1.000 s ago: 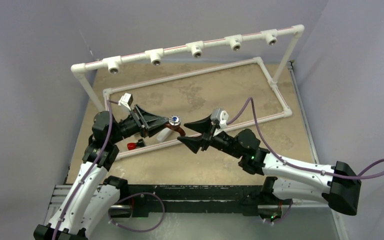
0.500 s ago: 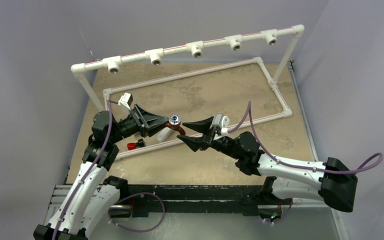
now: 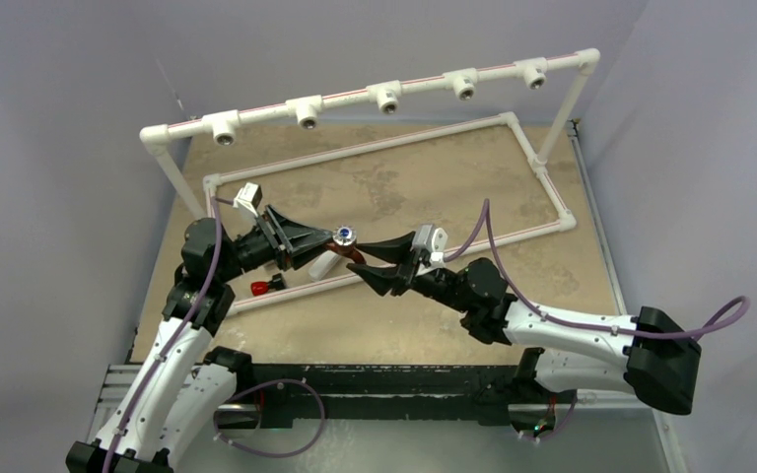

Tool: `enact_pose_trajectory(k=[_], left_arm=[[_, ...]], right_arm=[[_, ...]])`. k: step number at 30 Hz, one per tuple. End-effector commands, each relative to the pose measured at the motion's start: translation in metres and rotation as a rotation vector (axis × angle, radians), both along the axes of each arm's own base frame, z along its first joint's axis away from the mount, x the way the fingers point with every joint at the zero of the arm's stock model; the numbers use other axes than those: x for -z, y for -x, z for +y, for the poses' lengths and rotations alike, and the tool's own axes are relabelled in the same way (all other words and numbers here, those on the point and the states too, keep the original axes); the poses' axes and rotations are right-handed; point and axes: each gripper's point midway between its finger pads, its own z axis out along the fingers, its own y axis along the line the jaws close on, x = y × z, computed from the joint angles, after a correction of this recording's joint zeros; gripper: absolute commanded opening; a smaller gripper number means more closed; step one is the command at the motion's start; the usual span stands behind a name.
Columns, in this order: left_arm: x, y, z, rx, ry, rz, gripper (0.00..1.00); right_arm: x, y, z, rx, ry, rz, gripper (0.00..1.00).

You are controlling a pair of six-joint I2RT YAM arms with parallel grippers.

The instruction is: Install the water faucets

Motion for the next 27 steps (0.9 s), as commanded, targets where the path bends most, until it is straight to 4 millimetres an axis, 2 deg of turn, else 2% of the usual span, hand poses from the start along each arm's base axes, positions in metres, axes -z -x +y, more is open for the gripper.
enact_pose_trajectory(k=[1, 11, 13, 14, 15, 22, 23, 27], left_arm=[[-0.029, 0.001, 0.000, -0.005, 0.049, -0.036, 0.00], [-0.029, 0.003, -0.002, 0.006, 0.050, -0.033, 0.00], [-0.029, 0.003, -0.002, 0.007, 0.050, -0.030, 0.00], [-0.029, 0.003, -0.002, 0.007, 0.050, -0.031, 0.00], [-0.029, 0.002, -0.003, 0.008, 0.050, -0.029, 0.00], [-0.028, 0.002, -0.004, 0.015, 0.047, -0.028, 0.00], [-0.028, 0.003, -0.004, 0.016, 0.046, -0.029, 0.02], [-0.027, 0.002, -0.004, 0.019, 0.039, -0.038, 0.39]], right_arm=[[-0.039, 0.002, 0.001, -0.004, -0.083, -0.079, 0.43], [-0.036, -0.002, 0.007, -0.001, -0.066, -0.083, 0.33], [-0.035, -0.003, 0.008, -0.001, -0.062, -0.081, 0.22], [-0.035, -0.003, 0.009, 0.001, -0.059, -0.082, 0.02], [-0.034, -0.004, 0.009, 0.004, -0.053, -0.079, 0.00], [-0.029, -0.006, 0.003, 0.030, -0.046, -0.061, 0.00], [-0.030, -0.006, 0.002, 0.029, -0.049, -0.058, 0.00], [-0.030, -0.004, -0.002, 0.028, -0.055, -0.040, 0.00]])
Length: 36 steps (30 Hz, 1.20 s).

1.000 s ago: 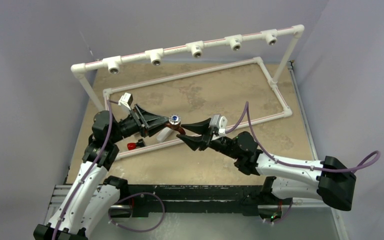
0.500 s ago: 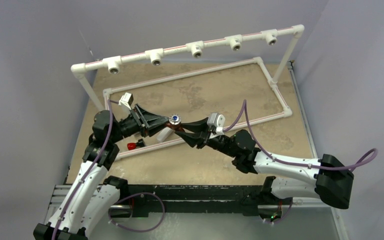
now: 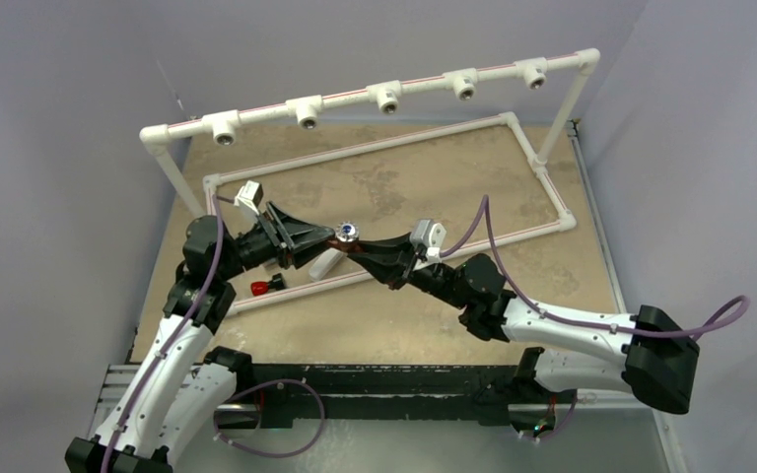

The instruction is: Install the water faucets

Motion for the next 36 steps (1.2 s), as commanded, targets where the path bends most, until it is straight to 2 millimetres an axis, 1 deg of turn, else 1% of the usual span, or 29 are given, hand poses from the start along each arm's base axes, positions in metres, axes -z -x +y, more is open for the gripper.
enact_pose_trajectory(k=[1, 3, 5, 6, 9, 12, 13, 14, 15, 18, 22, 23, 24, 26, 27, 28, 29, 30, 31, 33, 36], left_arm=[[-0.028, 0.006, -0.003, 0.022, 0.037, -0.050, 0.46], [-0.027, 0.005, -0.002, 0.016, 0.015, -0.050, 0.55], [-0.024, 0.004, -0.001, 0.005, -0.007, -0.047, 0.61], [-0.024, 0.004, 0.000, 0.000, -0.018, -0.051, 0.64], [-0.018, 0.002, 0.000, -0.003, -0.055, -0.057, 0.67], [-0.008, -0.001, 0.001, 0.000, -0.113, -0.059, 0.69], [-0.007, -0.002, 0.001, 0.000, -0.133, -0.066, 0.69], [-0.003, -0.003, 0.002, 0.001, -0.156, -0.071, 0.70], [-0.005, -0.005, 0.002, 0.002, -0.176, -0.089, 0.70], [-0.007, -0.009, 0.002, 0.016, -0.231, -0.143, 0.69], [-0.014, -0.015, -0.001, 0.062, -0.295, -0.227, 0.67], [-0.021, -0.015, -0.002, 0.077, -0.305, -0.262, 0.67], [-0.024, -0.020, -0.004, 0.099, -0.327, -0.291, 0.67], [-0.040, -0.027, -0.006, 0.125, -0.376, -0.358, 0.67], [-0.055, -0.032, -0.005, 0.120, -0.407, -0.418, 0.66], [-0.059, -0.037, -0.005, 0.116, -0.426, -0.432, 0.66], [-0.075, -0.043, -0.002, 0.093, -0.455, -0.495, 0.65], [-0.080, -0.049, 0.000, 0.075, -0.481, -0.521, 0.64], [-0.096, -0.054, 0.002, 0.048, -0.497, -0.571, 0.63], [-0.119, -0.061, 0.004, 0.015, -0.521, -0.655, 0.62], [-0.149, -0.076, 0.002, -0.007, -0.543, -0.754, 0.57]], right_arm=[[-0.026, 0.008, -0.007, -0.012, -0.067, -0.021, 0.00], [-0.028, 0.008, -0.011, -0.003, -0.067, -0.009, 0.00], [-0.027, 0.007, -0.016, 0.014, -0.058, 0.011, 0.00], [-0.027, 0.007, -0.019, 0.024, -0.055, 0.021, 0.00], [-0.027, 0.005, -0.032, 0.066, -0.043, 0.053, 0.00], [-0.027, 0.001, -0.046, 0.122, -0.031, 0.120, 0.00], [-0.021, -0.006, -0.052, 0.171, -0.008, 0.153, 0.00], [-0.027, -0.008, -0.058, 0.195, -0.013, 0.157, 0.00], [-0.021, -0.015, -0.065, 0.252, 0.019, 0.179, 0.00], [-0.023, -0.026, -0.088, 0.374, 0.041, 0.205, 0.00], [-0.039, -0.034, -0.115, 0.490, 0.048, 0.228, 0.00], [-0.042, -0.036, -0.121, 0.521, 0.056, 0.235, 0.00], [-0.045, -0.038, -0.127, 0.547, 0.065, 0.241, 0.00], [-0.049, -0.043, -0.138, 0.611, 0.091, 0.247, 0.00], [-0.055, -0.046, -0.144, 0.647, 0.093, 0.250, 0.00], [-0.058, -0.048, -0.149, 0.667, 0.104, 0.247, 0.00], [-0.060, -0.051, -0.155, 0.704, 0.108, 0.247, 0.00], [-0.064, -0.053, -0.159, 0.724, 0.111, 0.245, 0.00], [-0.067, -0.056, -0.165, 0.758, 0.112, 0.246, 0.00], [-0.072, -0.062, -0.175, 0.812, 0.124, 0.242, 0.00], [-0.086, -0.071, -0.190, 0.878, 0.112, 0.232, 0.00]])
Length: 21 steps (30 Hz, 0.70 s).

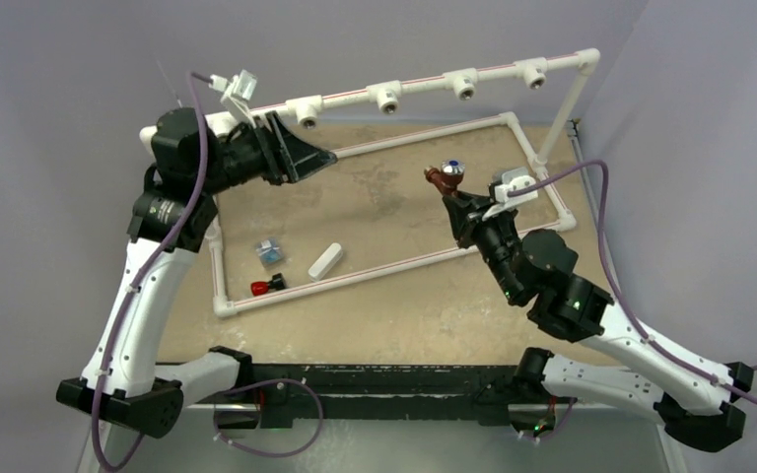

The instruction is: Install the water faucets

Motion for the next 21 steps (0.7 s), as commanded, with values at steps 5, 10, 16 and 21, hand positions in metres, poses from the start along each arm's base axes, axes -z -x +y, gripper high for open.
enact_pose_trajectory(k=[5, 10, 16, 21], left_arm=[[-0.079, -0.045, 0.004, -0.062, -0.101, -0.376, 0.46], [-0.107, -0.085, 0.009, -0.165, -0.125, -0.501, 0.30], [-0.120, -0.138, 0.022, -0.330, -0.187, -0.644, 0.00], [-0.124, -0.184, 0.036, -0.474, -0.261, -0.732, 0.00]], right_arm=[[-0.036, -0.036, -0.048, 0.206, 0.043, -0.020, 0.00], [-0.043, -0.051, -0.056, 0.255, 0.042, -0.018, 0.00], [-0.050, -0.073, -0.078, 0.319, 0.035, -0.022, 0.00], [-0.054, -0.077, -0.084, 0.335, 0.019, -0.021, 0.00]])
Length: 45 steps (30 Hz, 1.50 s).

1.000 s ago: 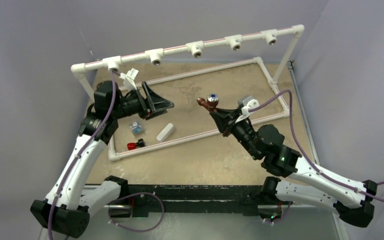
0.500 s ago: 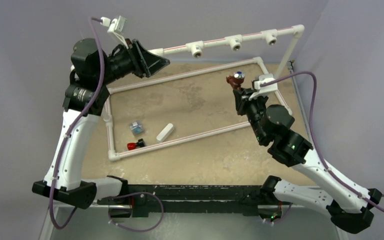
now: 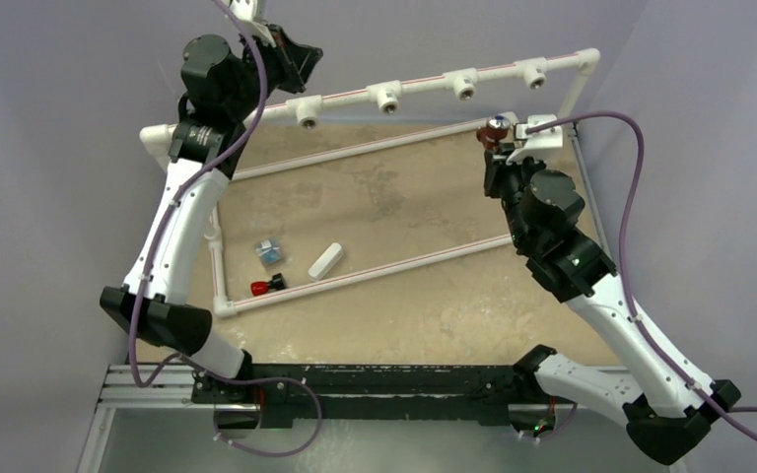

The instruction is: Install the water faucets

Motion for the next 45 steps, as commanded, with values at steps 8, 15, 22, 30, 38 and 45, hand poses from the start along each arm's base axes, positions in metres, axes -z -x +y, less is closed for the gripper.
enact_pose_trajectory(k=[8, 15, 22, 30, 38, 45], left_arm=[[0.007, -0.099, 0.027, -0.337, -0.128, -0.170, 0.00], [0.038, -0.135, 0.026, -0.550, -0.268, -0.210, 0.00], [0.077, -0.136, 0.022, -0.571, -0.327, -0.136, 0.00], [0.098, -0.122, 0.023, -0.530, -0.380, -0.077, 0.00], [0.116, -0.112, 0.017, -0.472, -0.401, -0.046, 0.00], [0.119, -0.111, 0.016, -0.461, -0.396, -0.047, 0.00]], right_arm=[[-0.052, -0.016, -0.046, 0.139, -0.058, -0.115, 0.00], [-0.060, -0.032, -0.061, 0.149, -0.085, -0.130, 0.00], [-0.057, -0.048, -0.081, 0.173, -0.098, -0.137, 0.00], [-0.054, -0.073, -0.116, 0.205, -0.085, -0.147, 0.00], [-0.060, -0.095, -0.129, 0.165, -0.046, -0.224, 0.00], [-0.048, -0.106, -0.134, 0.066, 0.087, -0.236, 0.00]])
